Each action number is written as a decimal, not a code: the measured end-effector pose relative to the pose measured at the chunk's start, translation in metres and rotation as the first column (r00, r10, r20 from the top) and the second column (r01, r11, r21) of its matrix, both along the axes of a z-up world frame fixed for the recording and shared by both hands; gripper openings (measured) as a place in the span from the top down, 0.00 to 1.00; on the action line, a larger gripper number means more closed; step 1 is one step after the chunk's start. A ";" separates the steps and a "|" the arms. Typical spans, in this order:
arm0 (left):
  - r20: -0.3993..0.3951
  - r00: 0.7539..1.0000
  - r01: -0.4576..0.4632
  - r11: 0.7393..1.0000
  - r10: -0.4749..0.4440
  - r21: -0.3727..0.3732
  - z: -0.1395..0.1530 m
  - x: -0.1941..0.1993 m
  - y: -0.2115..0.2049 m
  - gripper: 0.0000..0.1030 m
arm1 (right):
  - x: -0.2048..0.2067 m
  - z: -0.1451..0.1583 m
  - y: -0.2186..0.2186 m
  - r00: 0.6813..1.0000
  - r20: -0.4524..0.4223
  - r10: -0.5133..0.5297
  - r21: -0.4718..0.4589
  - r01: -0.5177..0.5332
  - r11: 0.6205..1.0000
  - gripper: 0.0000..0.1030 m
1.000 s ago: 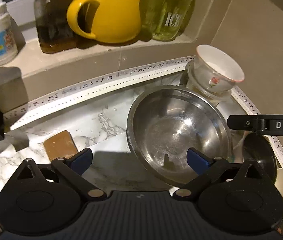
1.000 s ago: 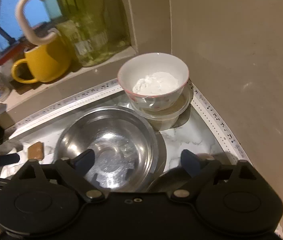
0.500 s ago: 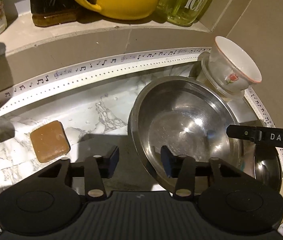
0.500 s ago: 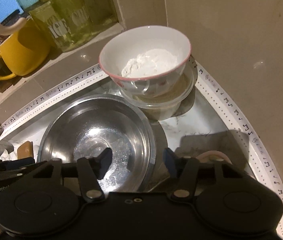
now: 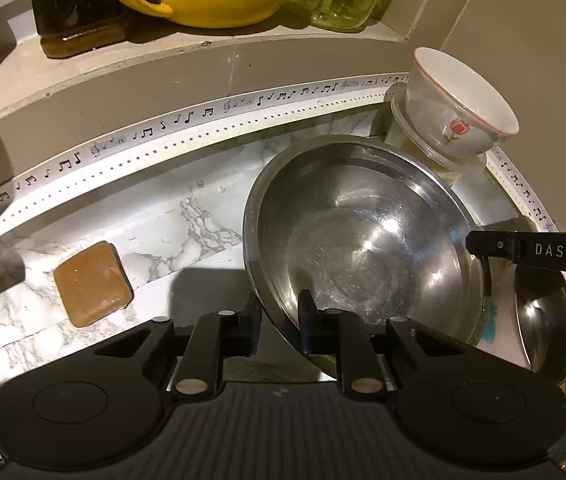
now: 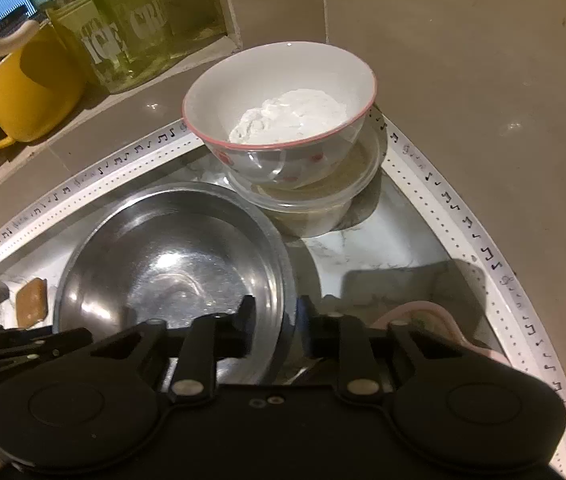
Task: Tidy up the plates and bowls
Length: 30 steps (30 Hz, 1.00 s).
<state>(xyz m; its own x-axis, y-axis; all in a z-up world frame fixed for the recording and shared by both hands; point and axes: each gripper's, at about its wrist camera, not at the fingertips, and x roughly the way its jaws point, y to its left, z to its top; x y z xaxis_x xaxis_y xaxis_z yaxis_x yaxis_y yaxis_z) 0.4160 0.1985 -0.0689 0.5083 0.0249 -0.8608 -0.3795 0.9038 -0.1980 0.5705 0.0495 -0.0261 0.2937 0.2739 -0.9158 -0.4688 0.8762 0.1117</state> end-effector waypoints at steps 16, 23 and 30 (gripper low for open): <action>-0.007 1.000 0.008 0.998 -0.007 0.069 0.021 -0.040 -0.003 0.83 | -0.042 0.017 0.005 0.993 0.074 0.095 -0.015 -0.094 0.995 0.89; -0.045 0.999 -0.005 0.998 0.008 0.056 0.015 -0.067 0.000 0.83 | -0.069 0.019 0.010 0.986 0.062 0.154 -0.014 -0.154 0.988 0.89; -0.067 0.997 -0.027 0.999 0.030 0.044 0.008 -0.086 0.008 0.83 | -0.090 0.016 0.016 0.979 0.040 0.198 -0.008 -0.198 0.980 0.89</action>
<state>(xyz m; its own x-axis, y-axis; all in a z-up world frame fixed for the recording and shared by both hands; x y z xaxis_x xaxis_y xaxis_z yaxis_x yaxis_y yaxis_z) 0.3300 0.2067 -0.0610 0.4479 0.0763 -0.8908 -0.4166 0.8994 -0.1324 0.4808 0.0650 -0.0100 0.2706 0.3265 -0.9057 -0.6370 0.7661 0.0858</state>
